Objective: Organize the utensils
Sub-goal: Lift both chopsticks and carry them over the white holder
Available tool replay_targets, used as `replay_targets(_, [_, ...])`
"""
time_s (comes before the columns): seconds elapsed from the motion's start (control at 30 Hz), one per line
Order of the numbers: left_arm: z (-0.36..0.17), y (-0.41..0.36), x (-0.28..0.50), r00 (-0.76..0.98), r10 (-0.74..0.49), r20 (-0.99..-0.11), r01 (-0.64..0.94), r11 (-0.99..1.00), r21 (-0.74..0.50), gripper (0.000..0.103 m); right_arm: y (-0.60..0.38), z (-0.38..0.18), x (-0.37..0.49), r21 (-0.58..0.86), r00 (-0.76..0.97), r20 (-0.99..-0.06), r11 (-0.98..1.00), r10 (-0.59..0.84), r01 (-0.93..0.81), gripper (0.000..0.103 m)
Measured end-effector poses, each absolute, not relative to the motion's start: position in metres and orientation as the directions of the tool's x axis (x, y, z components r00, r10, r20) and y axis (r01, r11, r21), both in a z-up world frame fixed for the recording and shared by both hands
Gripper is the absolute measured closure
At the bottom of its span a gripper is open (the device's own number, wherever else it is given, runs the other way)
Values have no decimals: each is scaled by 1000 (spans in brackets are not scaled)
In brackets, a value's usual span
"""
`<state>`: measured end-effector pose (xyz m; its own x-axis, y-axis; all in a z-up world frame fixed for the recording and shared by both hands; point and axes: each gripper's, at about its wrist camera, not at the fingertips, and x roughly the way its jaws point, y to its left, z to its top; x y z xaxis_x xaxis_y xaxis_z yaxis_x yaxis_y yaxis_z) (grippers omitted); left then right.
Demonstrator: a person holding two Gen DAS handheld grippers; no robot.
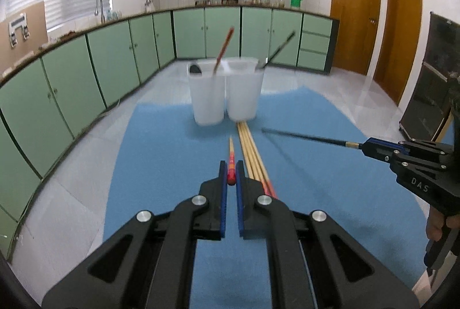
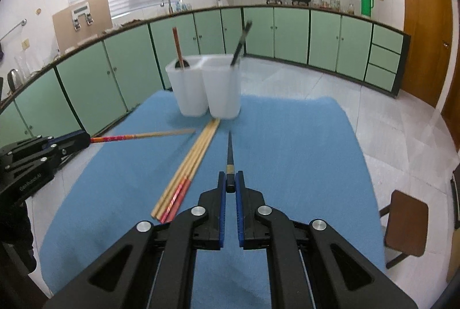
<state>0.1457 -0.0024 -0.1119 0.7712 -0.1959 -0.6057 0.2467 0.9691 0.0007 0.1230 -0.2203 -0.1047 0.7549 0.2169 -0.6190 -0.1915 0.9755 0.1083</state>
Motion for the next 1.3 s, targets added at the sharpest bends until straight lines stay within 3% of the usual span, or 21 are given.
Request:
replay_targets(0.2, [-73,-1,149,814,-220,-538,265,964,6,98,-217,-67,131,73,781,-582,972,224,-225,97])
replay_targets(0.8, [-10,0,165,863,-237,-446,281,959,33,98,-200,15,164,28,793,-519,934,318,-357,97])
replay_targets(1.3, [77,6,220,937,-229,-264,248,968,39,98,-193,109,225,40,860,-358,926,364,-375,97])
